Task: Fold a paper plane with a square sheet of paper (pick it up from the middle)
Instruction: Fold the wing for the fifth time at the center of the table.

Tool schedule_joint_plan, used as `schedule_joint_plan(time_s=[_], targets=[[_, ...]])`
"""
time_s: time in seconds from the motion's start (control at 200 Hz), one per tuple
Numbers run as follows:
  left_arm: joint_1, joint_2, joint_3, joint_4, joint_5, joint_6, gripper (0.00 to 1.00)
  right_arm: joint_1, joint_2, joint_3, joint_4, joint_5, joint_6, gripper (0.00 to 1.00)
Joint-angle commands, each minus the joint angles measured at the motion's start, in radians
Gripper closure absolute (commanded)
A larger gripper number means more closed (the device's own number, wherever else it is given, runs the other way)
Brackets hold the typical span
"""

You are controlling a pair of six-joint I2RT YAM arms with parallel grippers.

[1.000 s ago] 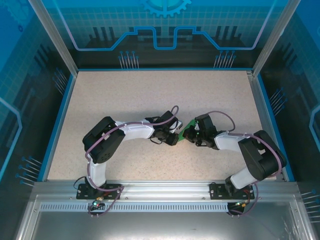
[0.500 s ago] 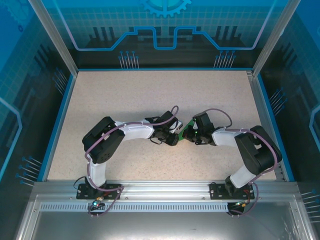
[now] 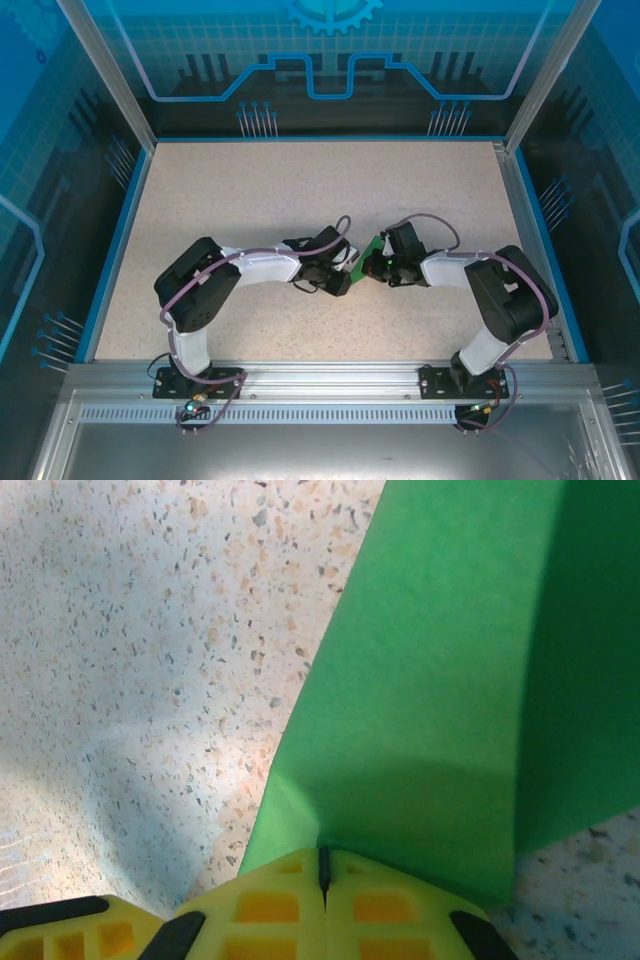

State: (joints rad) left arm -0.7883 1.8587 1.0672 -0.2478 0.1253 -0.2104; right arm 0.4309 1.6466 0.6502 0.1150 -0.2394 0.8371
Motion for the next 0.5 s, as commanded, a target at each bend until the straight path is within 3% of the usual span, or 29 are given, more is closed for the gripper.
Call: schedule_joint_plan(time_s=[0.0,0.495], targets=[[-0.003,-0.023,-0.04,-0.14,-0.013,0.0,0.8,-0.023,0.077,-0.028,-0.109,0.095,-0.029,1.0],[0.0,-0.103,-0.093,-0.192,-0.023,-0.016,0.84,-0.023,0.084,-0.036,-0.121,0.098,-0.049,1.0]])
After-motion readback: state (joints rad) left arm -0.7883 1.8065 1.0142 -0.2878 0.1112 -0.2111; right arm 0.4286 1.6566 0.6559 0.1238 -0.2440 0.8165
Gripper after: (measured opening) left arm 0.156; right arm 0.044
